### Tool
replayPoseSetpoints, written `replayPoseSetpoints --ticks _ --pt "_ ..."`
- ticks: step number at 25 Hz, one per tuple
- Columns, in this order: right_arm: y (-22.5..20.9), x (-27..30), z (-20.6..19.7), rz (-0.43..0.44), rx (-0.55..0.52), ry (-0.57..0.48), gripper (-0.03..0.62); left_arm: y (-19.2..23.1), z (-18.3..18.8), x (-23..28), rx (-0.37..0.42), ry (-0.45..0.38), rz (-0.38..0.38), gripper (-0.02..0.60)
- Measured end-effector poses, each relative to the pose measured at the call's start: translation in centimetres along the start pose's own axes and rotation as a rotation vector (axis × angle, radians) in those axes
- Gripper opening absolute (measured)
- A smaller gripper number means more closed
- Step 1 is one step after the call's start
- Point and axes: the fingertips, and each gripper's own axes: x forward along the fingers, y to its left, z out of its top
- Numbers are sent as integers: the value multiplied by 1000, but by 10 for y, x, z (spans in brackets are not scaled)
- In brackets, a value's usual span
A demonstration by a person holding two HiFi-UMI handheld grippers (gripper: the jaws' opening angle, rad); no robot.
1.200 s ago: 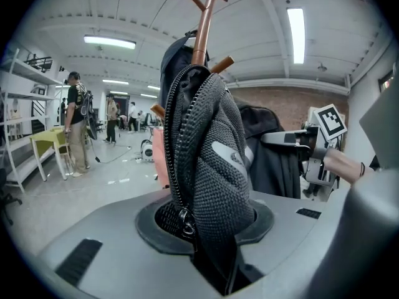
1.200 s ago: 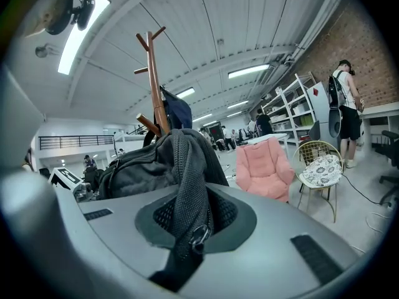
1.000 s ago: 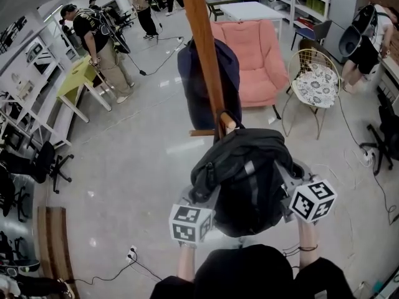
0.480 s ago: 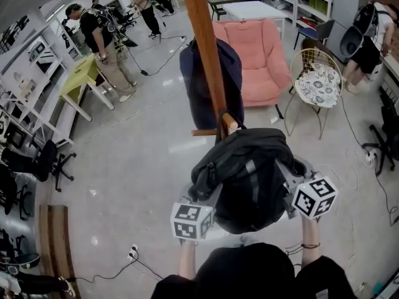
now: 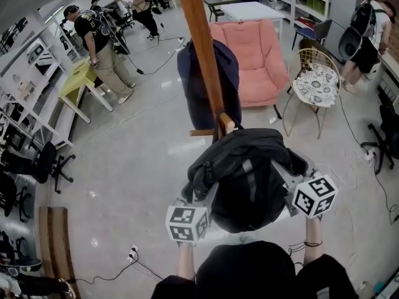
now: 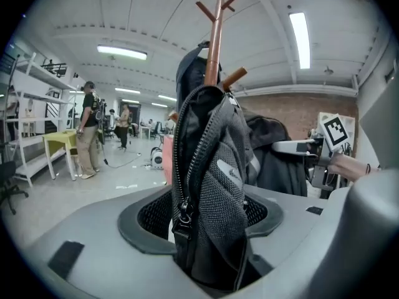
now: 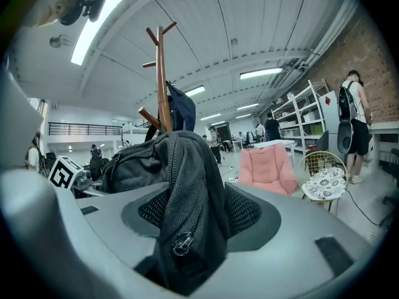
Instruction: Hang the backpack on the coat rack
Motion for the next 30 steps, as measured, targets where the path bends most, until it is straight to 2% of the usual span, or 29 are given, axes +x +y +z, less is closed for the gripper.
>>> replayPoseSetpoints --ticks 8,11,14,16,18,24,27,30 --pt "5 -17 1 35 -57 -15 229 1 5 -25 0 -39 49 287" --pt "11 -29 6 65 -46 -54 227 2 5 -40 0 -64 75 287" --pt "9 -40 11 53 -43 -80 227 2 8 -56 -6 -97 94 285" --pt "7 -47 14 38 -45 -93 222 2 12 -64 -5 -123 114 285" --pt "5 -53 19 26 -40 -111 184 2 18 -72 1 -146 136 278" --pt "5 -68 32 -16 -78 -151 60 4 24 -91 26 -191 225 149" --pt "3 -73 34 -31 -77 -164 32 5 22 -97 45 -192 266 79" --pt "4 -78 35 -43 -83 -170 25 6 22 -104 38 -206 285 53"
